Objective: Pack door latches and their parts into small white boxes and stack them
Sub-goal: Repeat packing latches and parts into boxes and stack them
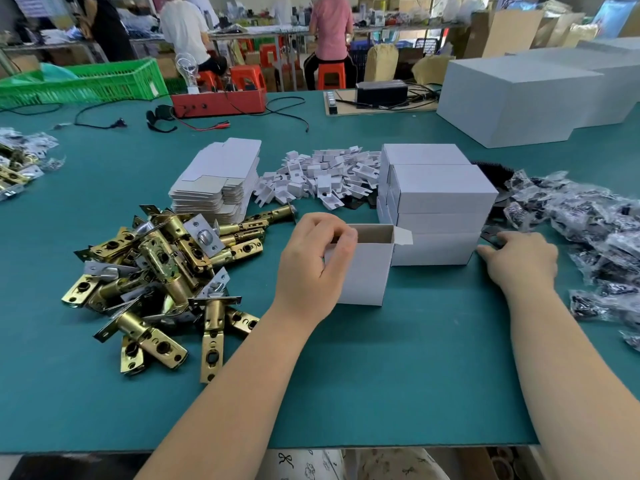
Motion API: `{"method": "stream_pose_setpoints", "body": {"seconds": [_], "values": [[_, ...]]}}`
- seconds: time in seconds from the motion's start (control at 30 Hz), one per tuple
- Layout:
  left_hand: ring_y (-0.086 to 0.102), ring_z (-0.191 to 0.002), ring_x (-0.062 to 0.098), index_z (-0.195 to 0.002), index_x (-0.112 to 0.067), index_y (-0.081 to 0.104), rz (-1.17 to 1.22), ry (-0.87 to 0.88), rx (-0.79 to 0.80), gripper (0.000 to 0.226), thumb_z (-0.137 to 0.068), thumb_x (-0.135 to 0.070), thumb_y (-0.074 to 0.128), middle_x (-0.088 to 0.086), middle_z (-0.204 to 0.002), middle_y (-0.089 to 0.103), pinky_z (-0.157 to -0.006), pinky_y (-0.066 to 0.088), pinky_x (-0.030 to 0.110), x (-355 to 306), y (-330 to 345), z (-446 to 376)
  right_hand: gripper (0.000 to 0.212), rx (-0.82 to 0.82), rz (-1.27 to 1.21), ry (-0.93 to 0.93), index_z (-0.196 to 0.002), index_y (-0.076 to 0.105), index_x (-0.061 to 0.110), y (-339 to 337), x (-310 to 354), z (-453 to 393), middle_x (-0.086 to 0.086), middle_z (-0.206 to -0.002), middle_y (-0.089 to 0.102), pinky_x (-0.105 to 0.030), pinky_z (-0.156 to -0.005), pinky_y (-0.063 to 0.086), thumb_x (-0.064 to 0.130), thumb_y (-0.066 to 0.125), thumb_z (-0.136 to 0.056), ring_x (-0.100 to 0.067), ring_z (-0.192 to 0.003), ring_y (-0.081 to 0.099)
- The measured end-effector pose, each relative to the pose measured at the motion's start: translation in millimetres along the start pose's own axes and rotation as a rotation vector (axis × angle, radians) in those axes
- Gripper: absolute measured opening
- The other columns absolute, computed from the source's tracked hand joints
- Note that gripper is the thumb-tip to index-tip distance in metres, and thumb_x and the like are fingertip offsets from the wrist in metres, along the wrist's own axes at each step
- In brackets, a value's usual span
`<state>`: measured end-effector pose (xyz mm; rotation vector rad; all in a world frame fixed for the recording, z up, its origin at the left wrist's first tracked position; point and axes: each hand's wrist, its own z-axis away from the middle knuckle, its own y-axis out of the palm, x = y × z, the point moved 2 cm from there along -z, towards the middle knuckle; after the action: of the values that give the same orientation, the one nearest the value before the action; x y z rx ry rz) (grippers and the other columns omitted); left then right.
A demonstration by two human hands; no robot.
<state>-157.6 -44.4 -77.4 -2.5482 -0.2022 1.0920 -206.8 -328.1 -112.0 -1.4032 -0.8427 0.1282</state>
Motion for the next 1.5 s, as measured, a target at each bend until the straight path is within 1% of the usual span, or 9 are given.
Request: {"method": "stream_pose_setpoints", "body": {"seconds": [0.23, 0.53, 0.67, 0.77, 0.87, 1.13, 1.27, 1.37, 1.5], "values": [[0.051, -0.089, -0.003, -0.083, -0.006, 0.067, 0.010, 0.006, 0.002, 0.031, -0.094, -0.027, 0.046, 0.001, -0.090, 0.058, -0.078, 0.033, 0.003, 0, 0, 0, 0.023, -0.023, 0.069, -0.006, -0.108, 0.070, 0.025, 2, 1, 5, -0.021, -0.125, 0.050, -0.043, -0.094, 0.039, 0.033, 0.055, -0.093, -0.041, -0.117, 0.039], [0.052, -0.090, 0.000, -0.083, -0.008, 0.066, 0.012, -0.027, 0.006, 0.026, -0.096, -0.024, 0.050, 0.000, -0.091, 0.059, -0.076, 0.034, 0.004, 2, -1, 0, 0.055, 0.008, -0.140, 0.044, -0.139, 0.043, 0.017, -4, 0, 5, -0.021, -0.134, 0.049, -0.044, -0.100, 0.036, 0.022, 0.065, -0.088, -0.039, -0.125, 0.042], [0.052, -0.090, 0.000, -0.083, -0.009, 0.066, 0.016, -0.019, 0.007, 0.028, -0.095, -0.027, 0.049, 0.000, -0.090, 0.059, -0.076, 0.033, 0.003, 2, -1, -1, 0.015, -0.049, -0.282, -0.054, -0.104, 0.061, 0.010, -7, -3, 12, -0.021, -0.109, 0.064, -0.036, -0.068, 0.038, 0.015, 0.057, -0.090, -0.035, -0.090, 0.053], [0.052, -0.090, 0.000, -0.083, -0.011, 0.066, 0.012, -0.033, 0.007, 0.022, -0.095, -0.021, 0.051, -0.001, -0.090, 0.059, -0.075, 0.034, 0.004, 3, -1, -1, 0.042, -0.150, -0.525, -0.031, -0.133, 0.047, 0.017, -11, -2, 18, -0.010, -0.118, 0.058, -0.038, -0.080, 0.044, 0.014, 0.051, -0.091, -0.034, -0.090, 0.060], [0.052, -0.089, 0.000, -0.084, -0.012, 0.065, 0.016, -0.040, 0.017, 0.021, -0.095, -0.022, 0.051, -0.001, -0.091, 0.059, -0.075, 0.034, 0.004, 3, 0, -1, 0.048, -0.257, -0.861, -0.082, -0.137, 0.045, 0.026, -20, 1, 27, 0.002, -0.117, 0.054, -0.031, -0.076, 0.054, 0.012, 0.050, -0.091, -0.008, -0.059, 0.064], [0.051, -0.085, -0.002, -0.082, -0.016, 0.063, 0.031, -0.058, 0.021, 0.019, -0.094, -0.023, 0.051, -0.001, -0.090, 0.059, -0.073, 0.034, 0.006, 3, -2, -2, 0.051, -0.214, -1.288, -0.440, -0.121, 0.054, 0.021, -48, 36, 57, 0.000, -0.115, 0.068, -0.031, -0.095, 0.050, 0.014, 0.076, -0.076, -0.018, -0.110, 0.064], [0.052, -0.085, -0.005, -0.085, -0.024, 0.060, 0.053, -0.071, 0.029, 0.011, -0.093, -0.025, 0.052, -0.010, -0.088, 0.057, -0.073, 0.035, 0.006, 3, -3, -3, 0.016, -0.137, -1.101, -0.753, -0.096, 0.063, 0.031, -59, 74, 80, 0.015, -0.084, 0.071, -0.022, -0.080, 0.053, 0.020, 0.068, -0.085, -0.008, -0.082, 0.068], [0.055, -0.087, -0.001, -0.085, -0.027, 0.062, 0.117, -0.115, 0.051, 0.007, -0.089, -0.027, 0.056, -0.013, -0.088, 0.059, -0.075, 0.039, 0.009, 1, -5, -4, 0.013, -0.059, -0.693, -0.913, -0.085, 0.061, 0.029, -59, 102, 89, 0.008, -0.087, 0.055, -0.009, -0.072, 0.041, 0.020, 0.068, -0.087, -0.001, -0.073, 0.050], [0.062, -0.088, 0.007, -0.082, -0.029, 0.070, 0.393, -0.312, 0.095, 0.014, -0.086, -0.024, 0.057, -0.007, -0.088, 0.069, -0.075, 0.047, 0.018, -1, -9, -7, 0.018, 0.210, -0.546, -0.890, -0.082, 0.056, 0.028, -58, 117, 93, 0.011, -0.079, 0.059, -0.033, -0.072, 0.047, 0.017, 0.070, -0.084, -0.020, -0.075, 0.058]]}}
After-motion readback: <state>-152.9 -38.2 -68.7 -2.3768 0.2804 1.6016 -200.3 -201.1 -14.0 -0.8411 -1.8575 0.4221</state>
